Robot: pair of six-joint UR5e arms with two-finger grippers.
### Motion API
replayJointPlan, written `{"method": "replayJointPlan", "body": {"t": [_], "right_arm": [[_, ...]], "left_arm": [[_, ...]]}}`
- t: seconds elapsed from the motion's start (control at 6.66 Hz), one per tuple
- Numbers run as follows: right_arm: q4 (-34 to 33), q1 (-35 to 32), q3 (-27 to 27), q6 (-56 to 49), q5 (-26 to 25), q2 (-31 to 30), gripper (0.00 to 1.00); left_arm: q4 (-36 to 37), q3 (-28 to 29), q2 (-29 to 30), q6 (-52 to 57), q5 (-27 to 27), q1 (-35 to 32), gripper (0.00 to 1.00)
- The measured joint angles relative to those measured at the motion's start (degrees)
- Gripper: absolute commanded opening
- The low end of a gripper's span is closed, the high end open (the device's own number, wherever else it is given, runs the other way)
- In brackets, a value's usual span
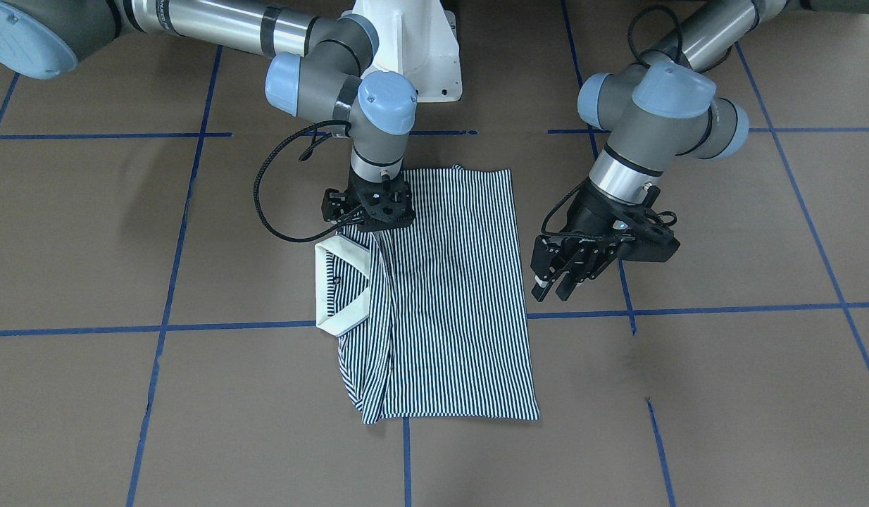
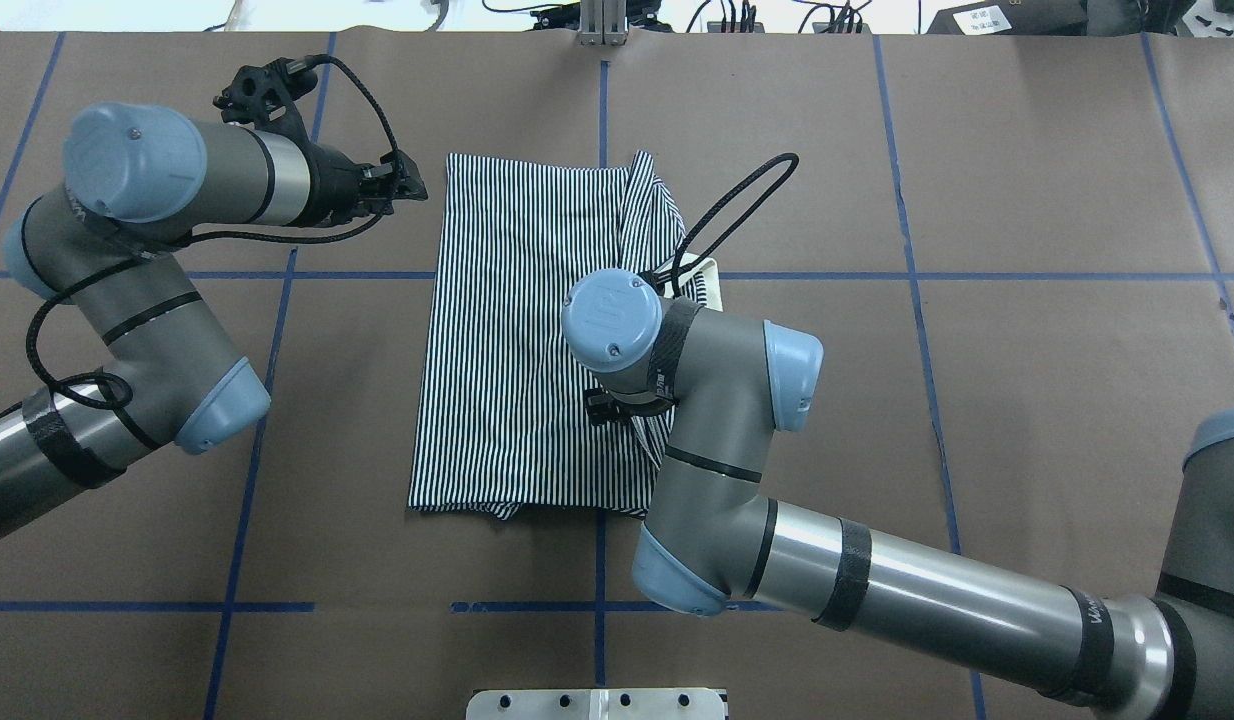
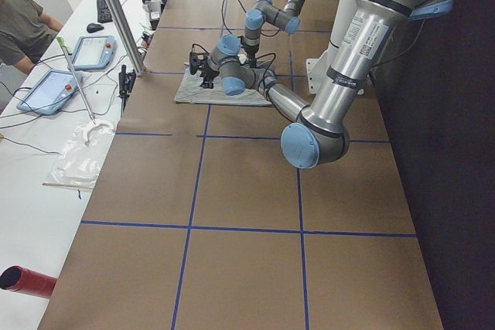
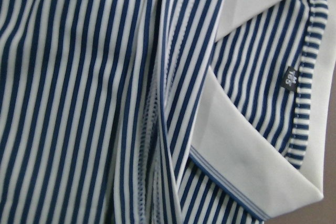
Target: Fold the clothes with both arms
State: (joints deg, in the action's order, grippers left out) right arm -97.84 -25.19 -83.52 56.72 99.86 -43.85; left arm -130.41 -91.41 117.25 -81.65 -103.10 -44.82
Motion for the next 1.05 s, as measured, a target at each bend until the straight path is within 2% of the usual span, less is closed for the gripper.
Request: {"method": "replayJointPlan", "body": {"t": [0.3,0.6,0.75,0.9,1.05], "right_arm": [[-0.26,-2.8,-1.09,-2.9,2.24,-2.44,1.0],[-1.31,-6.14,-6.55,-8.48,3.4,-8.29,1.0],[-1.64,-6.91,-7.8,-9.37,3.74,-8.55,1.0],[-1.32,-7.42,-6.86,-8.17,3.82,-6.33,1.0],[1.32,-7.78,-2.55,-5.11,3.82,-2.28,1.0]], "left_arm": [[-0.02,-0.05,0.0,-0.3,0.0,0.12,0.52],[-0.02,-0.21,0.06,-1.36,0.0,0.37,0.52],[0.0,-0.47,0.08,-1.52,0.0,0.41,0.52],[0.04,-0.77,0.07,-1.56,0.0,0.46,0.52],[0.06,-0.87,0.03,-1.58,0.0,0.5,0.52]]}}
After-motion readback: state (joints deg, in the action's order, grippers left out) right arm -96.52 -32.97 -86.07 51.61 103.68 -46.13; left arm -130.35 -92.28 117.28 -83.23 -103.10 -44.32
